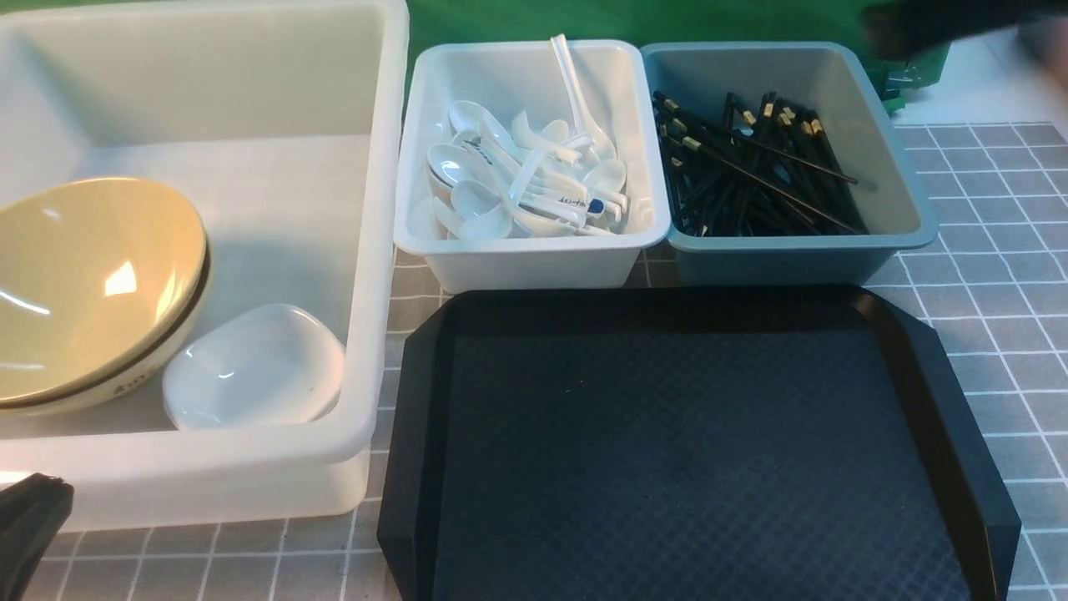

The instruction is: On grey table put chopsticks spoon bowls plates into blue grey white boxes.

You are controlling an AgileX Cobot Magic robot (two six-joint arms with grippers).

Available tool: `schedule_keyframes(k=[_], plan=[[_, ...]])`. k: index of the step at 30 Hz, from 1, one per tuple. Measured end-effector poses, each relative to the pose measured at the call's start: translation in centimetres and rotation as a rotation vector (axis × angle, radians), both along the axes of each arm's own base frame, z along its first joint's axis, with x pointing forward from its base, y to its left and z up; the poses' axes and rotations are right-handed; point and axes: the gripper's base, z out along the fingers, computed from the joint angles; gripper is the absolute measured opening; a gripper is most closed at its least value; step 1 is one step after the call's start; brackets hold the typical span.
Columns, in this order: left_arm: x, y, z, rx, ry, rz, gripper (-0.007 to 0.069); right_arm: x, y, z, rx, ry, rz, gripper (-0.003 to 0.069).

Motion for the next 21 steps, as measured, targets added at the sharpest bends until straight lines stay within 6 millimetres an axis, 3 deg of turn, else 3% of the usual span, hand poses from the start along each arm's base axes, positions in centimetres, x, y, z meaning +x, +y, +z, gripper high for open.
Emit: schedule_keyframes(k=[2, 5, 11, 12, 13, 17, 21], plan=[[0.0, 0.0, 0.0, 0.000, 0.000, 0.000, -0.0008, -3.5, -1.2, -1.3, 0.071, -0.054, 0.023, 0.0033], [0.0, 0.0, 0.0, 0.000, 0.000, 0.000, -0.0008, -5.7, -2.0, -4.5, 0.104, -0.066, 0.041, 0.0033], [0.0, 0.0, 0.0, 0.000, 0.000, 0.000, -0.0008, -9.8, -3.6, -16.0, 0.201, 0.015, 0.063, 0.0033], [0.0, 0.0, 0.0, 0.000, 0.000, 0.000, -0.0008, -9.9, -3.6, -16.3, 0.208, 0.021, 0.062, 0.0033], [0.0, 0.0, 0.0, 0.000, 0.000, 0.000, -0.0008, -10.7, -3.9, -19.0, 0.209, 0.066, 0.060, 0.0034], [0.0, 0.0, 0.0, 0.000, 0.000, 0.000, -0.0008, -12.5, -4.9, -24.3, 0.167, 0.194, 0.032, 0.0034], [0.0, 0.0, 0.0, -0.002, 0.000, -0.001, -0.0008, -13.5, -5.6, -26.1, 0.192, 0.208, 0.004, 0.0036]])
